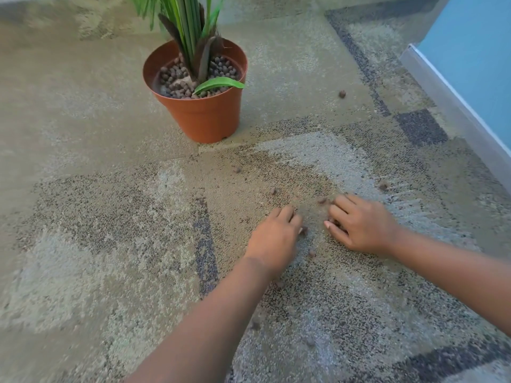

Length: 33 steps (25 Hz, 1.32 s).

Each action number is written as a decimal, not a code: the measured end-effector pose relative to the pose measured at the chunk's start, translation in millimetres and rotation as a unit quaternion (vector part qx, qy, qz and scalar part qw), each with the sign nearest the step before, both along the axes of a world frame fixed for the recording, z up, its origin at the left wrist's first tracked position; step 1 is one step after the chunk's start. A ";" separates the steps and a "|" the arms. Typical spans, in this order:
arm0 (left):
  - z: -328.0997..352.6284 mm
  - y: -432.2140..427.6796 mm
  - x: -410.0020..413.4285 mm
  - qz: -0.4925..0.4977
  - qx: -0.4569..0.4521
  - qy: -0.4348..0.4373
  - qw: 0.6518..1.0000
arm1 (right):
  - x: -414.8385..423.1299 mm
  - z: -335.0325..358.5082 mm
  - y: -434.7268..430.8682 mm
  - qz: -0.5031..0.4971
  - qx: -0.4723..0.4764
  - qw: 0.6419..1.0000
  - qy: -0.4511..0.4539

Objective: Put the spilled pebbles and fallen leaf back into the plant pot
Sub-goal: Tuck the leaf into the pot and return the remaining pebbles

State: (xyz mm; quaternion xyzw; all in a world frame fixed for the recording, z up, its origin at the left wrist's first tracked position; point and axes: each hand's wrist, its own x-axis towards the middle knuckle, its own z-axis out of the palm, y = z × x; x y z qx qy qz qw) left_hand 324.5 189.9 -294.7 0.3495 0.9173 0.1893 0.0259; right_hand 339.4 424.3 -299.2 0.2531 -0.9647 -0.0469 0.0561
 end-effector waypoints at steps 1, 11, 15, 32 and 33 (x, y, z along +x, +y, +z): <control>-0.8 -5.7 5.6 0.011 0.014 -0.003 1.000 | 1.3 -0.2 -0.7 0.007 0.005 1.000 0.004; -4.6 -22.9 41.4 0.078 0.053 -0.028 0.995 | 4.3 13.3 -15.7 -0.044 0.005 0.999 -0.015; 0.2 -20.1 36.0 0.080 0.077 -0.011 0.994 | -7.7 18.3 -19.2 -0.131 -0.055 0.987 -0.078; 65.2 -81.2 -20.4 0.333 0.770 -0.470 0.274 | -32.7 35.4 -94.9 -0.399 -0.536 0.381 -0.639; 65.9 -84.4 -21.7 0.337 0.778 -0.465 0.256 | -35.5 37.3 -96.8 -0.424 -0.518 0.387 -0.635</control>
